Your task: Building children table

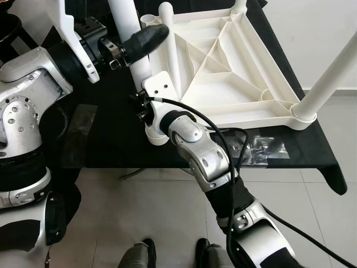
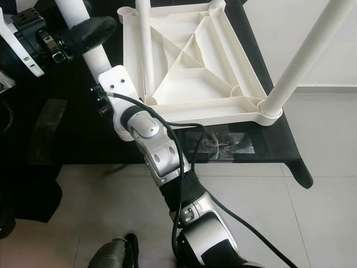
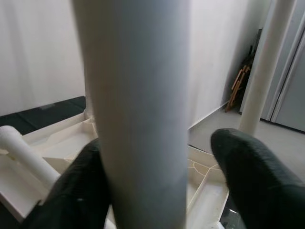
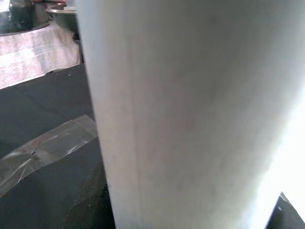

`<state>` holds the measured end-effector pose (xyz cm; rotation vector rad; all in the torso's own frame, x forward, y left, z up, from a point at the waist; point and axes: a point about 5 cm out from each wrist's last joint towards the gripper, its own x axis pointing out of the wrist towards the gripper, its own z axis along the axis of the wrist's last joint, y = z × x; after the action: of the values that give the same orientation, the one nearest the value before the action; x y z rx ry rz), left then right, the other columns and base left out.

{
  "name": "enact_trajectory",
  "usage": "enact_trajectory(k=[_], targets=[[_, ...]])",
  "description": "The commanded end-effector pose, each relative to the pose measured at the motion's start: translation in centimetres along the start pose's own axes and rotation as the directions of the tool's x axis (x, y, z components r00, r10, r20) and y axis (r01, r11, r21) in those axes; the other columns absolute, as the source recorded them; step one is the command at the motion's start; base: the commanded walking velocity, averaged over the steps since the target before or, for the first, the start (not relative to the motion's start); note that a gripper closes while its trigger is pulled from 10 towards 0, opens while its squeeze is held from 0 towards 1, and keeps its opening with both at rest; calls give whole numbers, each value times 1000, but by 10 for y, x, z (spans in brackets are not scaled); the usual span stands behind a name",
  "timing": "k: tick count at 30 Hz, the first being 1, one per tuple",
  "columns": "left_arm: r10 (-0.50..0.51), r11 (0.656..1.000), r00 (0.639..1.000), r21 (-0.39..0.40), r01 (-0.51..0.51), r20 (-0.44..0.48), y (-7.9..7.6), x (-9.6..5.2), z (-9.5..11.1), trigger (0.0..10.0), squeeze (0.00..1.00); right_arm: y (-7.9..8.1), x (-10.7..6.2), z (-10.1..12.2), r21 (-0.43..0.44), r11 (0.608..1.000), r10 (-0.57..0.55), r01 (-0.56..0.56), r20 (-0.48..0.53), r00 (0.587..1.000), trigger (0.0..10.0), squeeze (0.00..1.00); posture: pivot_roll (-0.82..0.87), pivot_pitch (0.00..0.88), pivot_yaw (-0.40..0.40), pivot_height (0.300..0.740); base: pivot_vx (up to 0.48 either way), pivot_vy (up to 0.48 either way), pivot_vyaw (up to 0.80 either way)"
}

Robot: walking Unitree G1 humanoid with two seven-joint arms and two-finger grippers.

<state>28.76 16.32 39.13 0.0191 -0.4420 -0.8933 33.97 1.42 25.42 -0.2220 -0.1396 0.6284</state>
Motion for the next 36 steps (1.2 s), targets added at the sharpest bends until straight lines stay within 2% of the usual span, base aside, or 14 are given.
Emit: enact_trajectory(k=[1,12,16,18,20,21,22,24,25,27,32,34,35,36], targets=[[-86,996,996,-15,85,-6,-11,4,1,0,0,7,-1,-34,38,999,27,-21,-161,987,10000,0,62,246,32,740,0,0,0],[-153,988,988,-23,153,-4,-22,8,2,0,0,3,2,-28,27,999,34,-30,-141,989,10000,0,61,241,33,740,0,0,0],[-163,986,987,-23,163,-7,-25,9,2,353,0,-1,3,-25,21,999,29,-27,-131,991,10000,0,61,241,33,740,0,0,0],[-173,985,985,-20,173,-18,-27,10,1,1529,0,-5,5,-20,21,999,46,-44,-100,994,10000,0,67,238,34,740,0,0,0],[-176,984,984,-19,175,-22,-28,10,0,1529,0,-6,5,-18,22,998,58,-56,-83,995,10000,0,67,238,34,740,0,0,0],[-177,984,984,-16,177,-25,-28,11,0,5020,0,-6,6,-13,30,996,90,-88,-49,995,10000,1000,70,241,35,740,0,0,0],[-182,983,983,-14,181,-26,-29,11,0,8784,0,-8,8,-5,53,988,143,-143,3,990,10000,1000,72,239,36,740,0,0,0],[-186,983,982,-12,185,-27,-30,12,0,9176,0,-9,9,2,64,980,186,-188,44,982,10000,1000,73,238,37,740,0,0,0],[-193,981,981,-10,192,-28,-31,13,1,10000,0,-14,10,12,57,972,221,-227,94,971,10000,1000,75,239,37,740,0,0,0],[-198,980,980,-8,197,-29,-32,13,1,10000,0,-19,11,20,53,965,249,-258,132,959,10000,1000,75,239,37,740,0,0,0],[-221,975,975,-4,221,-24,-34,16,3,10000,0,-44,6,49,-96,895,446,-435,196,873,10000,1000,79,240,41,740,0,0,0],[-221,975,975,-4,221,-24,-34,16,3,10000,0,-44,6,49,-96,895,446,-435,196,873,10000,1000,79,240,41,740,0,0,0],[-229,973,973,-4,229,-21,-35,17,4,10000,0,-51,2,56,-224,807,582,-547,143,800,10000,0,74,245,44,740,0,0,0],[-229,973,973,-4,229,-21,-35,17,4,10000,0,-51,2,56,-224,807,582,-547,143,800,10000,0,74,245,44,740,0,0,0]])
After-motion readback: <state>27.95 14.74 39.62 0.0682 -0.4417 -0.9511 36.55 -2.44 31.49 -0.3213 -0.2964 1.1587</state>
